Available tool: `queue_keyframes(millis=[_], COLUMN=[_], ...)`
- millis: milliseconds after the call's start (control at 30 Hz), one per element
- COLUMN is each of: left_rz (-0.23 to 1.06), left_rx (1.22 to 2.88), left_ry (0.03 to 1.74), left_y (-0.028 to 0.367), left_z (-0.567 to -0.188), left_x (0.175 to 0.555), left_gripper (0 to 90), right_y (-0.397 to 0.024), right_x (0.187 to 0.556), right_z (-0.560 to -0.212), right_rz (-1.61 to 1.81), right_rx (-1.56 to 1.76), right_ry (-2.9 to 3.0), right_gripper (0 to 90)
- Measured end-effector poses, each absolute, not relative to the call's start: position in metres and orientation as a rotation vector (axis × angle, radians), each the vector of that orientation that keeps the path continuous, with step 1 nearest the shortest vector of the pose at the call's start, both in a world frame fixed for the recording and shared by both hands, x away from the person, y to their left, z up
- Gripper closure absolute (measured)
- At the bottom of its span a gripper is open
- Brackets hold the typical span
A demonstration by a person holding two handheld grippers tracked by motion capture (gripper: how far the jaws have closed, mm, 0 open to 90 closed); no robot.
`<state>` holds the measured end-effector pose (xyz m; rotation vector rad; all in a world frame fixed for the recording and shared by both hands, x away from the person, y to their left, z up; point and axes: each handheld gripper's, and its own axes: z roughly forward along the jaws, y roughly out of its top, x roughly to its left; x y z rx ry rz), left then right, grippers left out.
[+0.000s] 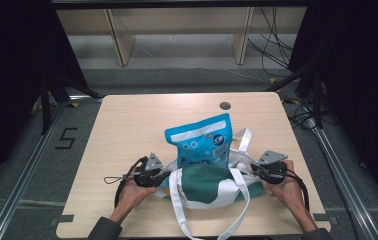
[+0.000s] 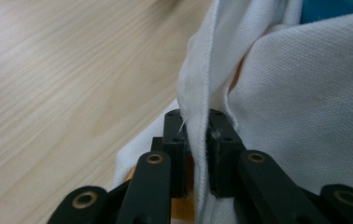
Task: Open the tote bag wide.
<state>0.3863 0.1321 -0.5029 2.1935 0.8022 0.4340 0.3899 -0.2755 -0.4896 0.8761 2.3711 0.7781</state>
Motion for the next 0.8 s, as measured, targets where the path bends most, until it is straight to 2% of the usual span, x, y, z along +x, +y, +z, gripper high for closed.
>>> queue_keyframes(millis=[133,333,467,533,633,733,800], left_rz=[0.470,0.435,0.478,0.458,0.463,0.420,0.439], left_rx=[2.208,2.147,2.099,2.026,1.972,1.917,1.924], left_ry=[0.786,0.826,0.842,0.906,0.942,0.949,0.928], left_y=[0.131,0.133,0.142,0.148,0.151,0.151,0.149], left_z=[-0.505,-0.503,-0.489,-0.480,-0.474,-0.465,-0.460], left_x=[0.382,0.380,0.383,0.383,0.383,0.381,0.381], left_gripper=[79.5,76.1,62.0,54.3,49.0,47.7,47.3], right_y=[-0.276,-0.275,-0.277,-0.285,-0.289,-0.290,-0.287], right_x=[0.388,0.388,0.388,0.386,0.382,0.371,0.363], right_z=[-0.494,-0.494,-0.484,-0.462,-0.443,-0.416,-0.402], right_rz=[0.781,0.773,0.767,0.934,1.019,1.155,1.184], right_rx=[0.888,0.874,0.976,1.008,1.022,1.035,1.003], right_ry=[2.377,2.380,2.306,2.209,2.155,2.151,2.152], right_gripper=[88.0,86.6,66.2,57.5,54.2,53.4,51.9])
